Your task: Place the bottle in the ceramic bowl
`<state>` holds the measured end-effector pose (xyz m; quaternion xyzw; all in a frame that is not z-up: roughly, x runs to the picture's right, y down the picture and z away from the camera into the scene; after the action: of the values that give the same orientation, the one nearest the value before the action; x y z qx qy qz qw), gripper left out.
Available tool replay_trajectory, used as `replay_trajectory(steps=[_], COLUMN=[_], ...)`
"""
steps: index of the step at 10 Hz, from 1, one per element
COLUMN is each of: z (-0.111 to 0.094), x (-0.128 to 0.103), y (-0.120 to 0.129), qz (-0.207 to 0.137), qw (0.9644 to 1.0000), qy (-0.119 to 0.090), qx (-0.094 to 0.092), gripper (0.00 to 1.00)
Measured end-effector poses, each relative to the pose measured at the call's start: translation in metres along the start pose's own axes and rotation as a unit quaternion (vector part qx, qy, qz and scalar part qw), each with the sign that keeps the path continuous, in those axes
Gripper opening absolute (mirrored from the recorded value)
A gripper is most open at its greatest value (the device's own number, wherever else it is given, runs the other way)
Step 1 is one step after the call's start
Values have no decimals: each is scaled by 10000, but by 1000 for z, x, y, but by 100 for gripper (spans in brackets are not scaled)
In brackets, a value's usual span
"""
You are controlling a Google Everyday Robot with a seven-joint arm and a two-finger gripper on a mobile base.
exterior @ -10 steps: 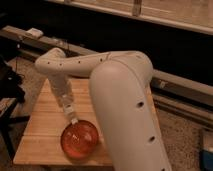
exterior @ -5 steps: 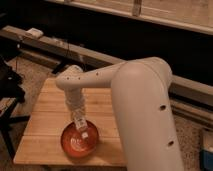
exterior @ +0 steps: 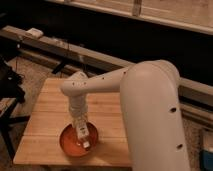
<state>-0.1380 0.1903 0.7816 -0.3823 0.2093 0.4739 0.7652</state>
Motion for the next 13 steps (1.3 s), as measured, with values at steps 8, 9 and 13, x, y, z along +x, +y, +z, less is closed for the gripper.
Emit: replay_trajectory(steps=[8,9,13], z=[-4,-9,-49], x=[16,18,23], y=[11,11,5], qz=[-31,-19,117], qw=[9999,10000,9984], qy=[158,97,-474], qx=[15,-7,-281], gripper=[80,80,80])
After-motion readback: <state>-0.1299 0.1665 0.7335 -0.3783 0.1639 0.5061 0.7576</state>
